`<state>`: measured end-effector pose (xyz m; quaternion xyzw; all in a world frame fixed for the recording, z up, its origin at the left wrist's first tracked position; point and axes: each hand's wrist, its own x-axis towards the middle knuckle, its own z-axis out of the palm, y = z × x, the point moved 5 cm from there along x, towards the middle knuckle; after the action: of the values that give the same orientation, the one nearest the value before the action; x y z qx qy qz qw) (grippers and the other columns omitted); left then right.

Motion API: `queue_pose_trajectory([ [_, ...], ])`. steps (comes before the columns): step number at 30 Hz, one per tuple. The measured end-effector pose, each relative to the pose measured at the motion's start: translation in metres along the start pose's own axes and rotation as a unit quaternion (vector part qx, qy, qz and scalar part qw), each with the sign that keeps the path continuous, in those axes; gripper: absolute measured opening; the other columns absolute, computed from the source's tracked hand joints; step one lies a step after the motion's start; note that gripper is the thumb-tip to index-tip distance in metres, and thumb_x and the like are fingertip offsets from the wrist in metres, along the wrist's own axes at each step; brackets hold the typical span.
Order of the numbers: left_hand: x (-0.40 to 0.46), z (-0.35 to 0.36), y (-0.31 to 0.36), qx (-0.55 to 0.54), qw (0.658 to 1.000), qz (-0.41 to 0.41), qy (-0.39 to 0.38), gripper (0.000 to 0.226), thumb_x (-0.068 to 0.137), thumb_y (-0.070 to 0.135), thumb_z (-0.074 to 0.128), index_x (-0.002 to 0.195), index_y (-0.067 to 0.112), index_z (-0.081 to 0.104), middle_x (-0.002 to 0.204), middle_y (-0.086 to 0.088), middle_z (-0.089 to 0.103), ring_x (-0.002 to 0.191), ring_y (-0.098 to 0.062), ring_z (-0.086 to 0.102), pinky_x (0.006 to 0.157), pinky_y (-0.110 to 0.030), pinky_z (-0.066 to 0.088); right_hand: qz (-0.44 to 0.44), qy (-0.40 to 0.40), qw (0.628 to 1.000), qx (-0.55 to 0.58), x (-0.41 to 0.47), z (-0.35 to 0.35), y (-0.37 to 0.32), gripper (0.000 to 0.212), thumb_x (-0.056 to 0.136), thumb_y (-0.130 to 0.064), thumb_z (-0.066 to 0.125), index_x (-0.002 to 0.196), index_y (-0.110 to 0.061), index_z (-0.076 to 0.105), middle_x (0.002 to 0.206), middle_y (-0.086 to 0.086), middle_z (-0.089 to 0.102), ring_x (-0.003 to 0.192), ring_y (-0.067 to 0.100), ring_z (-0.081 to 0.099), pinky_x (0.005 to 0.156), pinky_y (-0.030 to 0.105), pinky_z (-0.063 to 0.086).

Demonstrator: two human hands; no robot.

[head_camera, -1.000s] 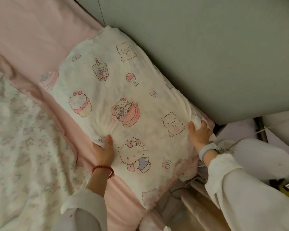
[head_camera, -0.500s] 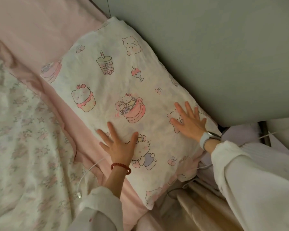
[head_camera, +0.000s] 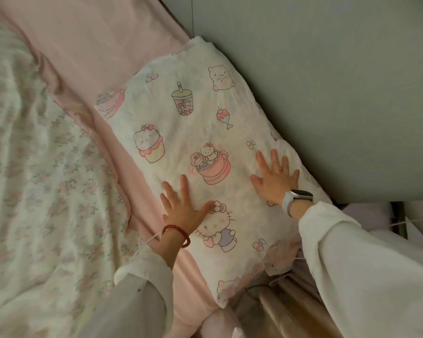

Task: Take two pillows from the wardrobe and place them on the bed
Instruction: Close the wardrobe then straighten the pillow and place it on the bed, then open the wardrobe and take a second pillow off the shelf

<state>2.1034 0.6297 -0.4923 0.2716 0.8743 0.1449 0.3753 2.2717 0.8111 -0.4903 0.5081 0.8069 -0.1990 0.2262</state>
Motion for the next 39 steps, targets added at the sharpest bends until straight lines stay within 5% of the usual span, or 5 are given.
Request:
queue_pose_trajectory([
  [7,-0.037,-0.072,-0.031,-0.027,0.996,0.067,0.052,0.065,0.088,0.040,0.051,0.143,0.026,0.019,0.154,-0.014,0.006,0.140,-0.030,0.012,0.109,-0.047,0.024,-0.045,0.062,0.996,0.040,-0.064,-0.013,-0.089,0.054,0.093,-0.024,0.035,0.142,-0.021,0.012,0.153,0.017,0.012,0.138,0.037,0.015,0.109,0.057,0.022],
  [13,-0.157,-0.126,-0.165,-0.145,0.974,-0.034,0.170,0.053,0.090,0.035,0.050,0.137,0.018,0.034,0.151,-0.012,0.022,0.137,-0.027,0.022,0.110,-0.044,0.027,-0.180,-0.019,0.959,0.217,-0.205,0.048,-0.235,0.044,0.092,-0.016,0.037,0.135,-0.009,0.034,0.138,0.015,0.044,0.128,0.030,0.039,0.104,0.039,0.034],
  [26,-0.563,-0.186,-0.587,-0.314,0.812,-0.274,0.407,0.042,0.091,0.026,0.052,0.127,0.006,0.047,0.132,-0.015,0.051,0.120,-0.028,0.047,0.096,-0.031,0.035,-0.410,-0.201,0.881,0.127,-0.582,0.277,-0.521,0.032,0.094,-0.017,0.039,0.122,-0.009,0.050,0.121,0.013,0.059,0.105,0.025,0.055,0.072,0.014,0.033],
  [33,-0.700,-0.156,-0.714,-0.364,0.694,-0.392,0.482,0.041,0.090,0.020,0.052,0.128,0.004,0.047,0.131,-0.018,0.051,0.119,-0.030,0.048,0.100,-0.037,0.037,-0.499,-0.286,0.818,0.022,-0.710,0.386,-0.622,0.034,0.095,-0.022,0.036,0.126,-0.013,0.048,0.133,0.008,0.052,0.120,0.022,0.047,0.094,0.025,0.032],
  [39,-0.738,-0.178,-0.811,-0.367,0.661,-0.418,0.504,0.043,0.090,0.021,0.054,0.128,0.004,0.045,0.130,-0.018,0.051,0.118,-0.029,0.049,0.098,-0.036,0.037,-0.536,-0.289,0.793,-0.010,-0.765,0.442,-0.718,0.032,0.094,-0.021,0.040,0.122,-0.013,0.052,0.127,0.008,0.057,0.110,0.020,0.053,0.083,0.016,0.032],
])
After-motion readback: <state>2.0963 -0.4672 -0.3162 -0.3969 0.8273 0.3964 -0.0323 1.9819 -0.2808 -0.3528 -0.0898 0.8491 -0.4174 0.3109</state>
